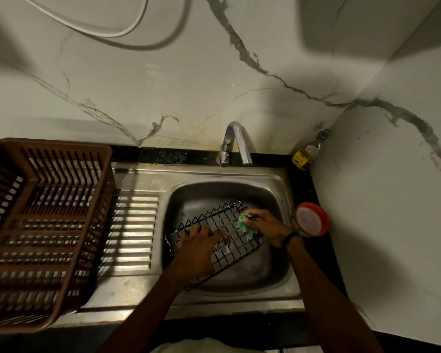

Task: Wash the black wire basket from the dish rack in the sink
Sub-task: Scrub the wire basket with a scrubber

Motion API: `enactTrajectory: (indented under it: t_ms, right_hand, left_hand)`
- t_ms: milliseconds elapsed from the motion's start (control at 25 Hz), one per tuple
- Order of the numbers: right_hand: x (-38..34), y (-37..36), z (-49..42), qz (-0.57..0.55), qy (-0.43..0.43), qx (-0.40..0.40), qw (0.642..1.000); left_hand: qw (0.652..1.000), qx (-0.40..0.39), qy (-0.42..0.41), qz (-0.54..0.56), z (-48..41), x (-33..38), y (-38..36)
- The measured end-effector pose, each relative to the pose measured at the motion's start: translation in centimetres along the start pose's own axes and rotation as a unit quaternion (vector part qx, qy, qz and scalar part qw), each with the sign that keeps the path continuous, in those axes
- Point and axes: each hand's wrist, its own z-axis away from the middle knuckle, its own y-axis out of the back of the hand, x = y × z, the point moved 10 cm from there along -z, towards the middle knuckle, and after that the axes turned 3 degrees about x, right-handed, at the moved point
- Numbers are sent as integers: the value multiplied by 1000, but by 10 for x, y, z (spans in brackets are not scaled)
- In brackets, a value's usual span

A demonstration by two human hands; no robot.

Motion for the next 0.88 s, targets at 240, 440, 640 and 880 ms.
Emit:
enactTrajectory:
  t_ms: [240, 440, 640, 880]
  right_hand:
    - [12, 14, 17, -143, 28, 76, 986]
    - [2, 2, 27, -220, 42, 129, 966]
    - [-10, 21, 30, -287, 60, 162, 942]
    - [-15, 28, 64, -410, 57, 60, 908]
  left_hand:
    - [997, 68, -46, 4, 6, -15, 5]
    - [948, 126, 104, 275, 2, -81, -1]
    - [711, 107, 287, 633, -16, -104, -75]
    - [545, 4, 253, 800, -40, -54, -57]
